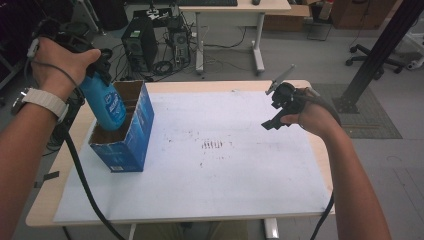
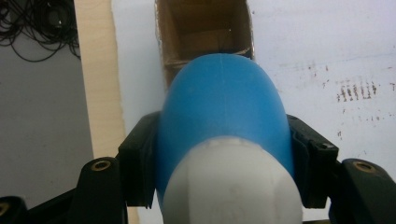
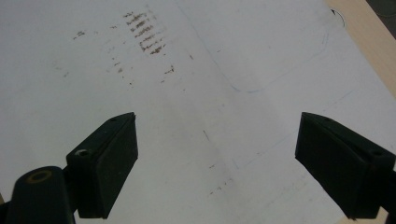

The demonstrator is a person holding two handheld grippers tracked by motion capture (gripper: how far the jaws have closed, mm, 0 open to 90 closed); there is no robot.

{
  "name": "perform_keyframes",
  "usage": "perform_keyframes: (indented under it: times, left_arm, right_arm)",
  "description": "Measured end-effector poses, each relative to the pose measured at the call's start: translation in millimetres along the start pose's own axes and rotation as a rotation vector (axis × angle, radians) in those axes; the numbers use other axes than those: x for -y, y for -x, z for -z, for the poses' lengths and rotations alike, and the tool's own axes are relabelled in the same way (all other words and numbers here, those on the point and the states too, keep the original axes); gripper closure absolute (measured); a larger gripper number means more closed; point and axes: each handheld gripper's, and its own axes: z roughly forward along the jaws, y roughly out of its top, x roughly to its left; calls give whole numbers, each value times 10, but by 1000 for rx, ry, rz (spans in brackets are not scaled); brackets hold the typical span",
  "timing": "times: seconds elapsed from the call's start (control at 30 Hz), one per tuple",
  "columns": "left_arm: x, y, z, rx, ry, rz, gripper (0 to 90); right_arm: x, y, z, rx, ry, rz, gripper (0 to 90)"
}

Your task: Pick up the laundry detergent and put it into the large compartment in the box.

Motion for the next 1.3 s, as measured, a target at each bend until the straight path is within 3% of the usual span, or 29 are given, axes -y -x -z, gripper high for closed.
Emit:
perform_keyframes:
  times: [0.63, 1.3]
  left_arm:
    - [64, 1, -411, -3, -24, -6, 374]
    - [127, 50, -846, -20, -31, -40, 374]
  right_arm:
    - [1, -3, -3, 0, -1, 0, 132]
    - [9, 2, -25, 0, -5, -6, 131]
